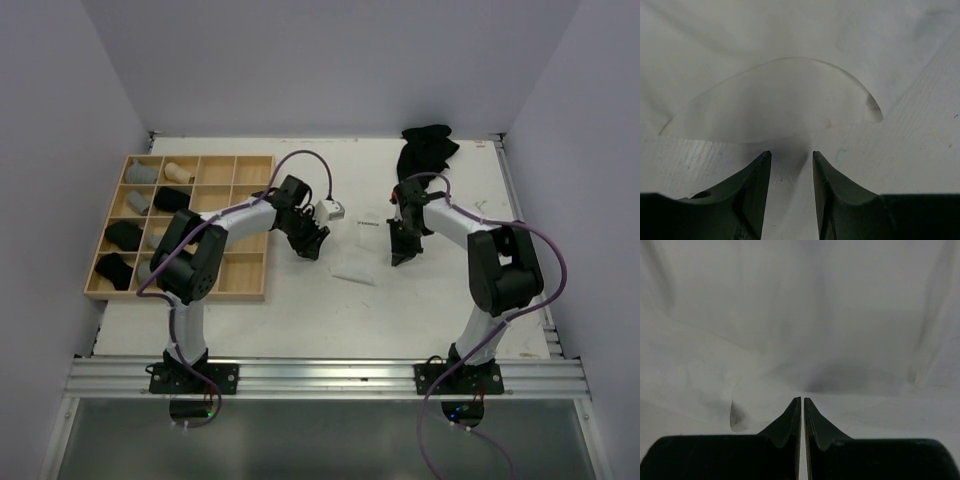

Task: Roll the underwear
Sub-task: Flatten the underwear

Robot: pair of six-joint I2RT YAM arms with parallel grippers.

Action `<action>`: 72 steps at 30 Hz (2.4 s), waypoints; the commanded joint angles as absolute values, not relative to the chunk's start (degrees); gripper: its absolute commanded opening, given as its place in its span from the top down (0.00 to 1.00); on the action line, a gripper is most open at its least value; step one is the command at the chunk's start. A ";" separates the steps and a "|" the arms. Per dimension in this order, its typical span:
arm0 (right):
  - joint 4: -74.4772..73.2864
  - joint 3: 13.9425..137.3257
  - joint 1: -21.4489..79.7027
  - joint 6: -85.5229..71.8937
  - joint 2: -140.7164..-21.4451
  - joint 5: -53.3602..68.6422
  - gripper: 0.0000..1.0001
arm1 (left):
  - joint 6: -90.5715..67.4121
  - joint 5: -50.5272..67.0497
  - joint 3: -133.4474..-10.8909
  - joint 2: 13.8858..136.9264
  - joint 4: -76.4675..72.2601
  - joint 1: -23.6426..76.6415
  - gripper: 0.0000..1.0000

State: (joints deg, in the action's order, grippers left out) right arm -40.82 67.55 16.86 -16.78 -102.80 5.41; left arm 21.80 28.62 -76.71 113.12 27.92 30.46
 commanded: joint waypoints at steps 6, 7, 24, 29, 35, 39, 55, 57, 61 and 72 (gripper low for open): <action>-39.20 61.35 20.30 -18.54 -101.26 6.33 0.90 | 22.85 27.15 -69.44 108.82 31.72 30.59 0.63; -39.20 60.39 20.82 -18.63 -100.82 6.33 0.90 | 23.29 27.68 -67.26 107.42 32.25 30.59 0.63; -33.67 61.35 23.03 -24.52 -95.00 6.06 0.91 | 17.67 27.86 -80.06 114.51 23.38 30.76 0.57; -31.38 58.01 23.38 -23.82 -99.49 6.42 0.92 | 17.40 27.07 -79.28 117.68 24.78 30.67 0.57; -33.04 55.11 25.57 -22.15 -99.06 7.91 0.93 | 17.58 27.42 -71.12 112.52 27.42 30.76 0.61; -36.37 54.23 27.33 -21.01 -94.93 10.27 0.94 | 18.28 28.39 -64.88 106.97 29.35 30.67 0.62; -37.63 66.27 21.45 -23.56 -88.06 -2.46 0.87 | 16.09 30.32 -74.44 107.75 25.32 29.18 0.47; -36.92 66.97 20.83 -23.12 -91.03 -3.25 0.88 | 15.47 30.58 -74.36 108.54 24.79 29.18 0.47; -35.78 68.03 20.57 -22.59 -95.08 -3.43 0.90 | 15.20 30.85 -73.39 109.60 24.08 29.09 0.48; -32.87 66.27 19.51 -21.80 -101.86 -6.24 0.91 | 13.89 28.48 -70.05 112.76 23.99 28.83 0.49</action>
State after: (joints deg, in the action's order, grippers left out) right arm -34.87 65.98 20.16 -22.83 -101.08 -3.36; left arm 15.46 29.39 -71.07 110.72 25.04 29.30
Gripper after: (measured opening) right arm 0.100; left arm 0.513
